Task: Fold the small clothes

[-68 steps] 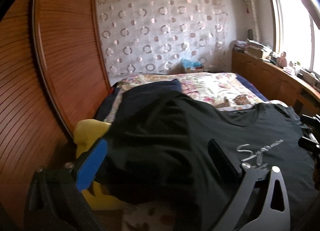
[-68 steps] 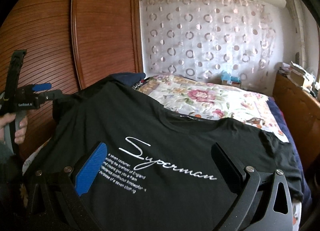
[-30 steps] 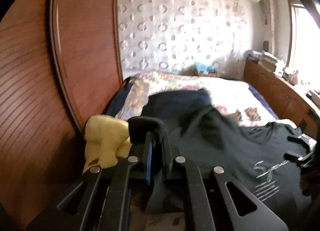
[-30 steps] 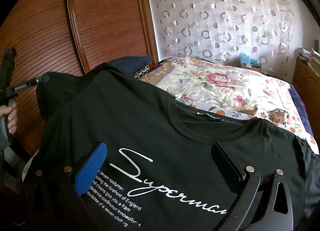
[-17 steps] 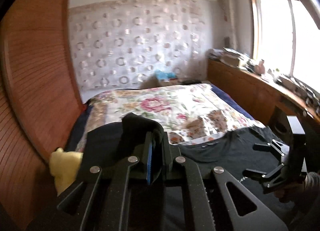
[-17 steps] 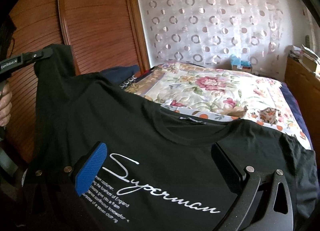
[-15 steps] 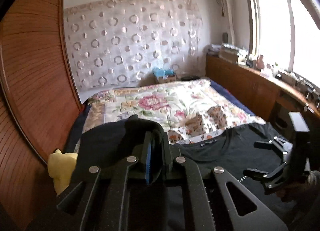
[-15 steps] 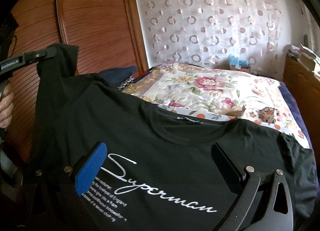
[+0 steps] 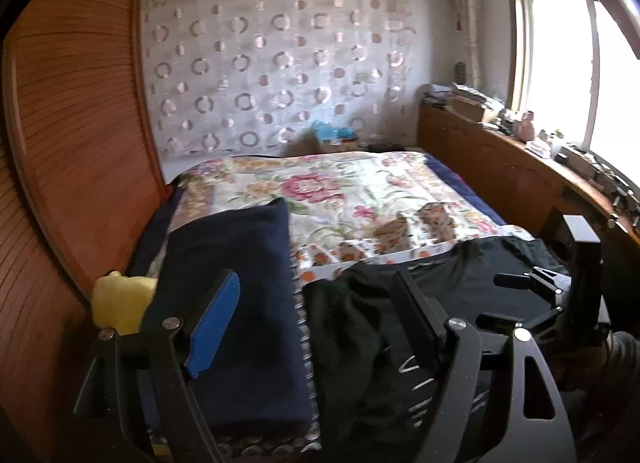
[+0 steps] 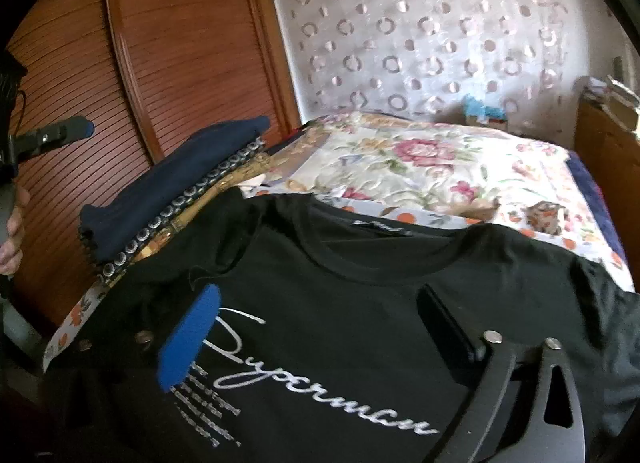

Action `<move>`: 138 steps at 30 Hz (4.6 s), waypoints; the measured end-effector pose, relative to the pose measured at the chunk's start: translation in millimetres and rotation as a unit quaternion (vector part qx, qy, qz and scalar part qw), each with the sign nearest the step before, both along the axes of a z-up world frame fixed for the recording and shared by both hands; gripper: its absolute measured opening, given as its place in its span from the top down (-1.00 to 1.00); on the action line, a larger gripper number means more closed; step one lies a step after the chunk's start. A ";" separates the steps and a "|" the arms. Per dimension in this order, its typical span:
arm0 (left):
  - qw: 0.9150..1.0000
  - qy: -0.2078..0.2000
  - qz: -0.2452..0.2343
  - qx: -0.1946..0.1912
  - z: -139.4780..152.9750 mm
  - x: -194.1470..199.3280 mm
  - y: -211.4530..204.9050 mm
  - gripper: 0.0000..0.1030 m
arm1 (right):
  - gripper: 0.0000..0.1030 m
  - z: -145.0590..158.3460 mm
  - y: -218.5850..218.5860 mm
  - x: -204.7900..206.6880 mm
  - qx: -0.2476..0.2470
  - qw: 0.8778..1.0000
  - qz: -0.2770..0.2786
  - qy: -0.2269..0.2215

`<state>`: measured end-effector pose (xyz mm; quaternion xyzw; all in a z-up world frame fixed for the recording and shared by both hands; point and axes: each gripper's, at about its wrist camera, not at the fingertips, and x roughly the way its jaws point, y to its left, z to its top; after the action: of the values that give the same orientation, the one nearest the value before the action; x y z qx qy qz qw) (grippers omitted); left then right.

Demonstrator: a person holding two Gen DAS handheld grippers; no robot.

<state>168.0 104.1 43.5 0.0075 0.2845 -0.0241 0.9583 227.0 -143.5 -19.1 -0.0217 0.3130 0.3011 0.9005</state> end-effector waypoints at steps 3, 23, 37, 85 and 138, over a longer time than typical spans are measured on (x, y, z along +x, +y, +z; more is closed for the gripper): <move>1.000 0.005 0.010 0.008 -6.0 -2.0 5.2 -0.52 | -0.52 -3.5 10.4 10.0 -0.004 1.000 0.015 0.010; 0.999 0.029 0.022 -0.016 -41.3 -24.7 11.1 -0.52 | 0.71 -36.8 94.0 43.8 -0.037 0.981 0.164 0.094; 1.000 0.026 0.012 -0.012 -41.5 -29.5 2.9 -0.52 | 0.99 -15.0 34.3 13.4 0.022 0.987 0.137 0.082; 0.978 0.163 -0.123 0.036 -142.5 36.0 -140.8 -0.61 | 0.08 -36.6 -244.8 -34.3 -0.026 0.958 -0.263 0.108; 0.986 0.099 -0.135 0.016 -99.4 15.8 -141.5 -0.87 | 0.19 -26.6 -225.5 -31.5 -0.075 0.962 -0.255 0.056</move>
<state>183.8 -37.3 -55.9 0.0587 0.3744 -0.1493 0.9133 195.5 -368.9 -45.7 0.0079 0.3797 0.0381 0.9243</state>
